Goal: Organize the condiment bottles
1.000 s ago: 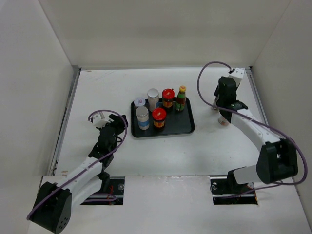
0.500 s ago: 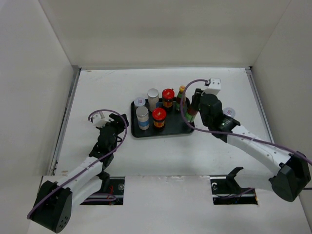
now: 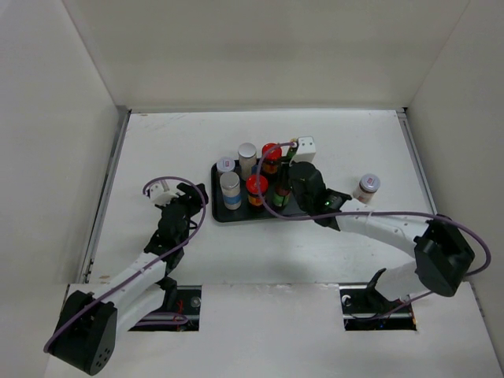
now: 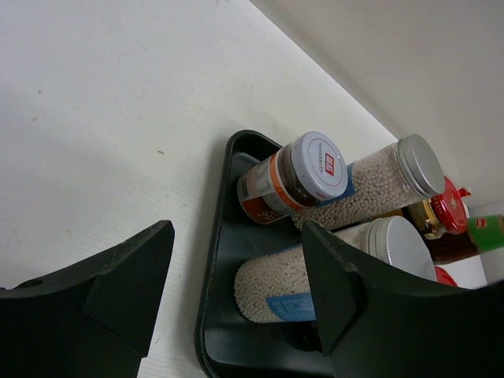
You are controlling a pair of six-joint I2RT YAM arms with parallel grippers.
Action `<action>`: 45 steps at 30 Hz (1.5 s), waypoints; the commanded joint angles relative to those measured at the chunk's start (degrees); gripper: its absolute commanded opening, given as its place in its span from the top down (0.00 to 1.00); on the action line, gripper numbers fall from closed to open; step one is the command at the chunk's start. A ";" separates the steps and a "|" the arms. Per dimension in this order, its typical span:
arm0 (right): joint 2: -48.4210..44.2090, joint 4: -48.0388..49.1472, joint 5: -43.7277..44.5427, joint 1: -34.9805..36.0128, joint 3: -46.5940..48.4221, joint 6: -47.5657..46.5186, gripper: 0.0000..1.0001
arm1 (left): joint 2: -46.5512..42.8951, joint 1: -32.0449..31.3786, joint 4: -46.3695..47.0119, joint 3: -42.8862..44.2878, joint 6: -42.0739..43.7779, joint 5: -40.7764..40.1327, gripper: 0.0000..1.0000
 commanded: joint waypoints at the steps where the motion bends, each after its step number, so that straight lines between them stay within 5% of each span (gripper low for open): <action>1: 0.19 10.85 1.02 1.66 4.00 -0.77 0.79 | 0.45 -0.04 3.16 -0.62 -0.22 0.16 0.35; 7: 3.01 12.08 2.08 2.63 4.61 -1.30 0.72 | 1.42 -0.22 3.77 -0.62 -0.22 0.07 0.35; 13: 2.31 12.96 2.60 4.04 2.77 -1.39 0.33 | 1.41 -0.22 3.86 -0.70 -0.13 -0.28 0.34; 19: -6.20 12.88 4.18 3.60 -1.35 -1.57 0.22 | 1.59 -0.31 3.95 -0.62 -0.13 -0.63 0.34; 21: -10.42 11.74 6.37 1.15 -4.07 -1.22 0.31 | 2.03 0.13 3.95 -0.62 -0.40 -0.02 0.34; 24: -16.21 4.91 15.48 -3.85 -9.16 0.97 0.75 | 1.42 0.13 3.95 -0.79 -0.58 -0.19 0.33; 27: -20.45 -4.33 23.68 -10.36 -12.17 4.75 0.85 | 2.11 0.04 4.74 -0.97 -0.75 -0.11 0.33; 28: -21.41 -7.40 25.09 -13.33 -12.43 6.06 0.81 | 2.90 -0.13 5.18 -0.97 -0.93 0.15 0.33; 33: -21.60 -12.79 22.13 -23.11 -13.31 6.78 0.26 | 6.42 -1.71 7.02 0.26 -0.67 0.77 0.33; 45: -14.13 -15.16 12.37 -29.27 -15.60 11.70 0.12 | 4.76 -1.28 6.59 -0.44 -0.66 0.60 0.32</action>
